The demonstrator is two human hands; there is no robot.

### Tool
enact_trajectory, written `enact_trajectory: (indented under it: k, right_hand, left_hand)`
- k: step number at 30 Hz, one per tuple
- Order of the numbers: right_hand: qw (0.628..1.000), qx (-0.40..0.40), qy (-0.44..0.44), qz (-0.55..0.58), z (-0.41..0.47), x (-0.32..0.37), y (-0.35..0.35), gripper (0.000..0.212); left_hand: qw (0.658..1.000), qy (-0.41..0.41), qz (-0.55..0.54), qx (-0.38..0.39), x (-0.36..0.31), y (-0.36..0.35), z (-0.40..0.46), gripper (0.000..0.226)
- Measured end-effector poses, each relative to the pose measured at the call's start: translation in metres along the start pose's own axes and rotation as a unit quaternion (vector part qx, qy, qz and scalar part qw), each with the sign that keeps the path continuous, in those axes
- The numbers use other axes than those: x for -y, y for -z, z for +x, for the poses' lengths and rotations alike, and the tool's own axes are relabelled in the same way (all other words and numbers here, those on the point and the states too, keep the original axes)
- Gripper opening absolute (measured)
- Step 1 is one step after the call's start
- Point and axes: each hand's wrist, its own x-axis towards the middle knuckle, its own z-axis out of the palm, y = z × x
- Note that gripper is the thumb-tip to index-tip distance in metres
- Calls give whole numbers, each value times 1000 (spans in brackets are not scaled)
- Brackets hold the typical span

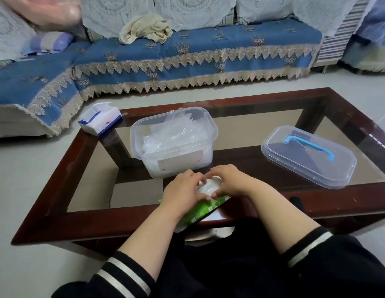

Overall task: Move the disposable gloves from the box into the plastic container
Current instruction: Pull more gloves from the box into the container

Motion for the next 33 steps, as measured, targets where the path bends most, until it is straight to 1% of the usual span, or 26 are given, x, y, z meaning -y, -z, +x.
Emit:
enact_trajectory:
  k: [3, 5, 7, 9, 12, 15, 17, 19, 21, 23, 24, 26, 27, 29, 31, 33]
  right_hand:
    - [1000, -10, -4, 12, -2, -2, 3, 71]
    - [1000, -12, -9, 21, -5, -4, 4, 70]
    - [1000, -21, -9, 7, -6, -4, 3, 71]
    - [1000, -25, -7, -15, -6, -3, 2, 73]
    - [1000, -5, -4, -22, -6, -4, 1, 79]
    - [1000, 5, -2, -21, -6, -6, 1, 81]
    - [1000, -4, -7, -23, -7, -5, 1, 78]
    - [999, -20, -16, -21, -8, -3, 1, 67]
    - [999, -33, -23, -28, -7, 0, 1, 60]
    - [999, -34, -10, -40, -7, 1, 1, 63]
    - [998, -31, -1, -47, -6, 0, 0, 63]
    - [998, -20, -1, -57, -6, 0, 2, 63]
    - [998, -17, -2, -61, -5, 0, 2, 63]
    - [997, -15, -2, -69, -4, 0, 3, 60]
    - [998, -12, -3, -66, -4, -1, 2, 63]
    - [998, -12, -1, -63, -4, -1, 3, 69]
  left_hand:
    - [998, 36, -46, -34, 3, -1, 1, 31]
    - [996, 55, -45, -45, 3, 0, 2, 26]
    - [996, 62, -35, -49, 1, -1, 3, 20]
    - [997, 54, -15, -54, -4, -1, 3, 14]
    - [996, 31, 6, -82, -6, -2, 5, 14]
    - [992, 10, -20, -126, -8, -1, 3, 14]
    - [985, -2, -58, -161, -11, 0, -1, 14]
    - [969, -1, -126, -212, -15, 4, -5, 12]
    - [936, 16, -227, -269, -20, 13, -11, 15]
    - [895, 38, -316, -311, -28, 32, -14, 20]
    - [881, 42, -345, -321, -31, 47, -11, 21]
    - [864, 35, -376, -334, -38, 84, -2, 20]
    - [862, 25, -368, -348, -40, 106, 4, 17]
    - [858, -13, -311, -408, -42, 149, 18, 8]
    - [836, -68, -224, -496, -42, 182, 30, 11]
    - [814, -138, -117, -552, -39, 191, 44, 14]
